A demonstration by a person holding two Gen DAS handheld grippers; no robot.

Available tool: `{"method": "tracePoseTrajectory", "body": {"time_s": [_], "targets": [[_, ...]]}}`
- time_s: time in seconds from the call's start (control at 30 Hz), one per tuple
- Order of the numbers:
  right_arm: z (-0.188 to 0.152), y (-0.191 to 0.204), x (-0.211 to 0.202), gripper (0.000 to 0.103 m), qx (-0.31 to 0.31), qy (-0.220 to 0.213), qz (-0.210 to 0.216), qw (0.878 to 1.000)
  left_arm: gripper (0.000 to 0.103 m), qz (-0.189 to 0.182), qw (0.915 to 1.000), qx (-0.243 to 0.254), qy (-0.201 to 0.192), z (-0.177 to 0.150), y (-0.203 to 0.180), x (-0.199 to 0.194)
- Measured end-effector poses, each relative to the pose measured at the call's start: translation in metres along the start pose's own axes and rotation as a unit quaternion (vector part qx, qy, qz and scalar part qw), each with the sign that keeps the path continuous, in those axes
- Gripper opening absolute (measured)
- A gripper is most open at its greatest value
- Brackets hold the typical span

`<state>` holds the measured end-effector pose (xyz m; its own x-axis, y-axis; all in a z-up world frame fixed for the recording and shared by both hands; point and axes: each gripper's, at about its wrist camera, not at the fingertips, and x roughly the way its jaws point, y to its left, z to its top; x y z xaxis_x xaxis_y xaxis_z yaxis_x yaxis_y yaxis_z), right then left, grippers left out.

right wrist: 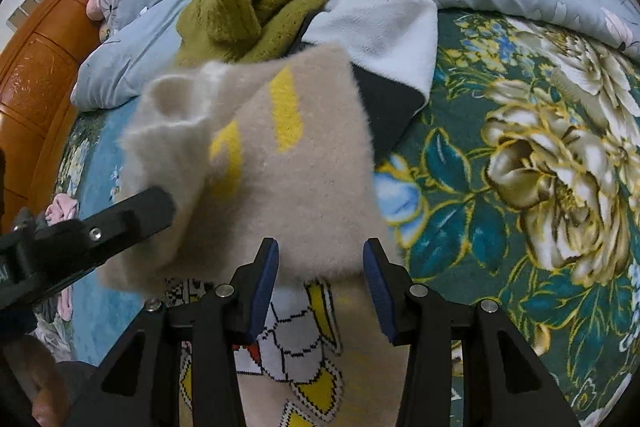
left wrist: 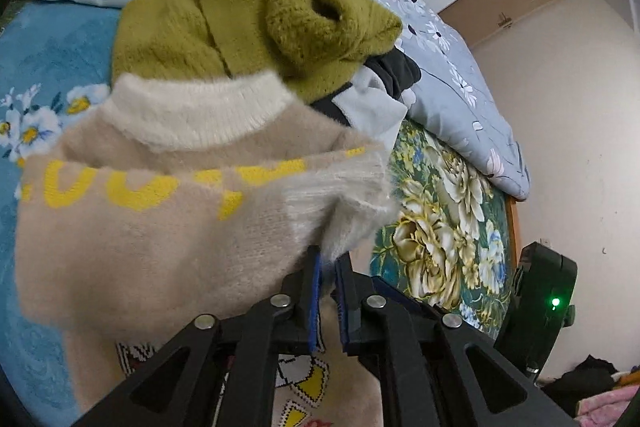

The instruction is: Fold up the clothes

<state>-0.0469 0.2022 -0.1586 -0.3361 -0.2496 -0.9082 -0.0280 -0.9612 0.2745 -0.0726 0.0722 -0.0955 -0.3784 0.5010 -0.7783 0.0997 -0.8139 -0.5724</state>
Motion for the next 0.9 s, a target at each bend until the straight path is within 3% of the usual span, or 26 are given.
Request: {"method": "tracePoseTrajectory", "body": {"time_s": [0.1,0.17,0.27,0.3,0.43,0.57,0.73,0.9], "targets": [[-0.001,0.0,0.002,0.045,-0.004,0.001,0.0,1.0,0.028,-0.022,0.9997,-0.008,0.005,-0.002,0.003,-0.001],[-0.001,-0.001,0.002,0.045,-0.004,0.002,0.002,1.0,0.059,-0.051,0.9985,-0.017,0.008,-0.004,0.006,-0.008],[-0.002,-0.003,0.001,0.045,-0.01,0.006,0.005,1.0,0.061,-0.078,0.9969,-0.004,-0.011,-0.017,0.015,-0.031],[-0.003,-0.003,0.0,0.045,-0.012,0.007,0.007,1.0,0.06,-0.067,0.9975,-0.001,-0.023,-0.022,0.022,-0.042],[-0.006,-0.004,-0.005,0.045,-0.026,0.01,0.018,0.999,0.06,0.018,0.9956,-0.038,-0.083,-0.035,0.073,-0.077],[-0.008,-0.002,-0.01,0.045,-0.046,0.015,0.058,0.997,0.06,0.115,0.9762,-0.13,-0.129,-0.042,0.146,-0.101],[-0.012,0.009,0.002,0.045,-0.061,0.026,0.084,0.994,0.06,0.116,0.9665,-0.198,-0.115,-0.059,0.194,-0.092],[-0.005,0.0,0.017,0.048,0.023,0.02,0.124,0.992,0.06,0.111,0.9687,-0.198,-0.101,-0.063,0.198,-0.085]]}}
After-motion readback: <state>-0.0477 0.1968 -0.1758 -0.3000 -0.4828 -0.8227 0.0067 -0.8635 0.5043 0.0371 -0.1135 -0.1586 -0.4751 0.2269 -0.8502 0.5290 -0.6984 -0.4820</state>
